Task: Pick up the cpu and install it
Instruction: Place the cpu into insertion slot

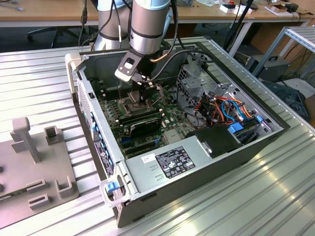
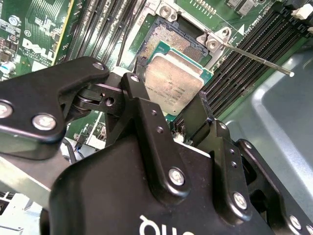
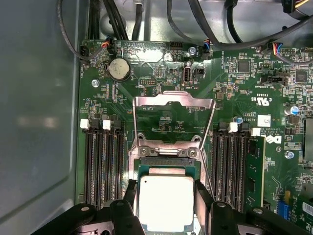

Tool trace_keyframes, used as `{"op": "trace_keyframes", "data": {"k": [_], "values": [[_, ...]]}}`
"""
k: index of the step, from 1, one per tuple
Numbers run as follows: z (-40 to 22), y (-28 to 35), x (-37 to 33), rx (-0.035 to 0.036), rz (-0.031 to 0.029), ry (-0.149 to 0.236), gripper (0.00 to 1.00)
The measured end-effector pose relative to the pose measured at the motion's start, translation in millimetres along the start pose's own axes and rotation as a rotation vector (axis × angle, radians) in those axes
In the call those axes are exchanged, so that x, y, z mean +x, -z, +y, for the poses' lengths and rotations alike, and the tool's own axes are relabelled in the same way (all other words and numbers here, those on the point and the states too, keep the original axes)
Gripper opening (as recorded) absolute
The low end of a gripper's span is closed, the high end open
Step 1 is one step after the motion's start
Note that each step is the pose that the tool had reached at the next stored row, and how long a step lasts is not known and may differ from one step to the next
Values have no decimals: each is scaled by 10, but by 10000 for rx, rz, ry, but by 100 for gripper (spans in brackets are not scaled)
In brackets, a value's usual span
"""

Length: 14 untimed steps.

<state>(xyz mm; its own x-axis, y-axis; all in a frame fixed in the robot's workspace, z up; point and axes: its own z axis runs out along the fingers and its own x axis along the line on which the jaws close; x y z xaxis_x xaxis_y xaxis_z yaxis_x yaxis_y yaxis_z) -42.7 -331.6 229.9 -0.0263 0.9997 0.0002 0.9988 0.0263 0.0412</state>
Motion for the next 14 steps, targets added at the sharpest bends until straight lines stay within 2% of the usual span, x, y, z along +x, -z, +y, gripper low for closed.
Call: {"op": "trace_keyframes", "data": {"k": [14], "values": [[-1, -37, 0, -1, 1, 0, 55]]}}
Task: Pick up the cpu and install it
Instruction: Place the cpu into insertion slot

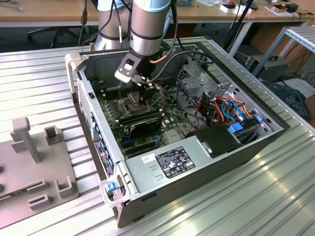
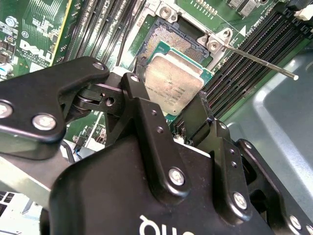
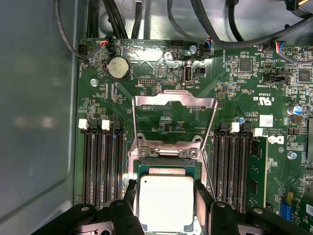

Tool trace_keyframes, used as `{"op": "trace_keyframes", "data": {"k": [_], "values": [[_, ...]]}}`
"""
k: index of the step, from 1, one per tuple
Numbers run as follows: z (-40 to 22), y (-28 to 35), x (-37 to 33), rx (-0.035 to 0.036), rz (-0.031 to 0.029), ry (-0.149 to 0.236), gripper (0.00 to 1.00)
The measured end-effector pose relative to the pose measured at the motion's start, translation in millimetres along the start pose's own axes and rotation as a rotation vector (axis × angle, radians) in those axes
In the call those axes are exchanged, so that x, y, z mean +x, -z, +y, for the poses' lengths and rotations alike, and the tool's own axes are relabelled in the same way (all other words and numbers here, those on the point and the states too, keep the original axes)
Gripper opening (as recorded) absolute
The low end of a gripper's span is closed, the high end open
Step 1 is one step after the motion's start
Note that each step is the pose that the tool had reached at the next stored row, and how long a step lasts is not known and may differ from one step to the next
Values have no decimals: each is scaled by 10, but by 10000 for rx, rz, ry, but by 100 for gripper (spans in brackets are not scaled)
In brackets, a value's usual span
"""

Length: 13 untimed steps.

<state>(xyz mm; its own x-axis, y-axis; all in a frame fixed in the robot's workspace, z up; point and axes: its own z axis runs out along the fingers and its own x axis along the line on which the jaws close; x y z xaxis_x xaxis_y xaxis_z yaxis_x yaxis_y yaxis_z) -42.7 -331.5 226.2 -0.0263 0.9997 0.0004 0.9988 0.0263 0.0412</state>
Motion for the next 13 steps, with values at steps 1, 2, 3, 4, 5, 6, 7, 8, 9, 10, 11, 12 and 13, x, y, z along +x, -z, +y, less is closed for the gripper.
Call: {"op": "trace_keyframes", "data": {"k": [1, 2, 3, 4, 5, 6, 7, 8, 9, 10, 11, 12, 13], "values": [[0, 0, 0, 1, -1, 0, 55], [0, 0, 0, 0, 0, 0, 55], [0, 0, 0, 0, -1, 0, 55], [-1, -4, 0, 0, 6, -1, 55], [0, -5, 0, 0, 7, -1, 55], [-1, -4, 0, 0, 7, -1, 55], [0, -4, 0, 1, 7, -1, 55], [0, -5, 0, 0, 7, 0, 55], [0, -4, 0, 0, 7, 0, 55], [0, -5, 0, -1, 8, -1, 55], [0, -11, 1, -3, 12, -1, 55], [-1, -18, 0, -2, 10, -1, 55], [-1, -25, 0, 0, 7, -1, 55]]}}
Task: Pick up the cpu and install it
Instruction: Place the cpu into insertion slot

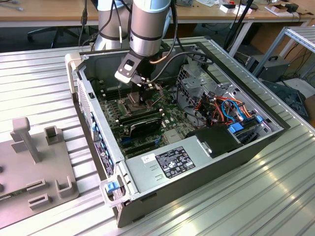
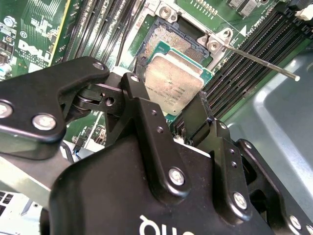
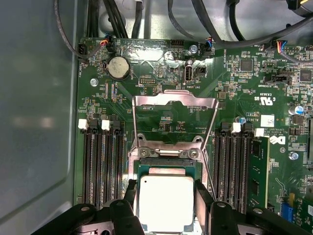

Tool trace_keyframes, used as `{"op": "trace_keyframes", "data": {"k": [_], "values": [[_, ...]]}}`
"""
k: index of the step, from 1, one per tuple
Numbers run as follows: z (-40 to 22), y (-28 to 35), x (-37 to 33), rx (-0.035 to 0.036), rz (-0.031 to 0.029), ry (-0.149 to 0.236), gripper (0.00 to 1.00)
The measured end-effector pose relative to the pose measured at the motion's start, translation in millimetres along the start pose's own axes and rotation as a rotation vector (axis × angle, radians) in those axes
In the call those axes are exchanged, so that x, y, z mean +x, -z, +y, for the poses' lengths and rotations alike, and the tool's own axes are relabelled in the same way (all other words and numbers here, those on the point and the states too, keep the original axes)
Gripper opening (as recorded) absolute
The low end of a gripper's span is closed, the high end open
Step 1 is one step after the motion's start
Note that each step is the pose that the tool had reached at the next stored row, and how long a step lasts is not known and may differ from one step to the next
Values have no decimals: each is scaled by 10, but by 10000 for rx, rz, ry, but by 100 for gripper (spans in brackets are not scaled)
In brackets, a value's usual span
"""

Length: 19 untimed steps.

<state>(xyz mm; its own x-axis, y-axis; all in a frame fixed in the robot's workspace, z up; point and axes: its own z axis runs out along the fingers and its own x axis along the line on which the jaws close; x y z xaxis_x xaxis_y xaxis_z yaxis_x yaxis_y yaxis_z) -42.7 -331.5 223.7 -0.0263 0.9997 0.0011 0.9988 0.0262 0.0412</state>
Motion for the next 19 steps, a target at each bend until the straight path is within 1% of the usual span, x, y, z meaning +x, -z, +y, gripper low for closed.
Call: {"op": "trace_keyframes", "data": {"k": [3, 10, 14, 19], "values": [[-1, -25, 0, 0, 1, 1, 55], [-5, -131, 0, 0, 0, 0, 55], [-5, -136, 0, 1, -1, 1, 55], [-6, -138, -17, -1, 0, -1, 55]]}}
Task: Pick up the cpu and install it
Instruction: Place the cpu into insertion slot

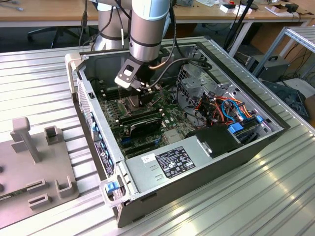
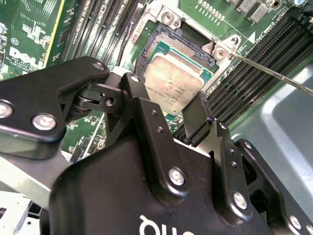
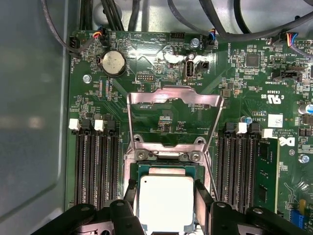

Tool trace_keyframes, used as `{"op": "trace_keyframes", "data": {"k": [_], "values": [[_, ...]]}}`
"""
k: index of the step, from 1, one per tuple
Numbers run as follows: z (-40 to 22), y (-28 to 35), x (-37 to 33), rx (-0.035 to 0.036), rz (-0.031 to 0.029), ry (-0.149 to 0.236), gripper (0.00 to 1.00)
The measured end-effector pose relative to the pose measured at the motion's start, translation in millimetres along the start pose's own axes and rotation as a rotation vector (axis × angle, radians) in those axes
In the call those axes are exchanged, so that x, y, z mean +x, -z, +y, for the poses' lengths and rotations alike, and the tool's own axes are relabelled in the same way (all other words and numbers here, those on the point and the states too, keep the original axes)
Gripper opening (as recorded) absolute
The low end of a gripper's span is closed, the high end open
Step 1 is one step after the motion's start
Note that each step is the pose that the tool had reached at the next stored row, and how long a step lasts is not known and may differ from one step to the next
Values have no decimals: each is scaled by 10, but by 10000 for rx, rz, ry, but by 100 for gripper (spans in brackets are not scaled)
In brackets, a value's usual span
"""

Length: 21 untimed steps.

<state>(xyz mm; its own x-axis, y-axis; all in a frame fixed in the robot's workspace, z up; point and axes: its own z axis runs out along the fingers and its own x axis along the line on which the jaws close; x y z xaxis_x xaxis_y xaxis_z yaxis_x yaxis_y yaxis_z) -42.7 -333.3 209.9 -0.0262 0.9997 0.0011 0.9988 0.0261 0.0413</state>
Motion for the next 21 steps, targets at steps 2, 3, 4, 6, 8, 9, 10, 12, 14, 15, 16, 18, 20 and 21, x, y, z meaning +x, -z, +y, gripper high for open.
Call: {"op": "trace_keyframes", "data": {"k": [2, 3, 4, 6, 8, 9, 10, 12, 14, 15, 16, 18, 20, 21], "values": [[0, 0, -1, 1, 0, 1, 55], [0, -1, -1, 1, 1, 1, 55], [0, -1, -3, 0, 1, 1, 55], [0, -1, -11, 1, -1, 3, 55], [0, -3, -18, 0, 1, 2, 55], [-1, -4, -23, 1, 1, 2, 55], [-1, -7, -27, 0, 1, 1, 55], [-2, -20, -28, 2, 1, 0, 55], [-2, -34, -29, 2, 1, 0, 55], [-2, -42, -29, 2, 0, 2, 55], [-3, -47, -29, 2, 0, 2, 55], [-3, -55, -29, 4, -3, 2, 55], [-3, -57, -29, 3, 0, 1, 55], [-3, -57, -29, 3, -1, 2, 55]]}}
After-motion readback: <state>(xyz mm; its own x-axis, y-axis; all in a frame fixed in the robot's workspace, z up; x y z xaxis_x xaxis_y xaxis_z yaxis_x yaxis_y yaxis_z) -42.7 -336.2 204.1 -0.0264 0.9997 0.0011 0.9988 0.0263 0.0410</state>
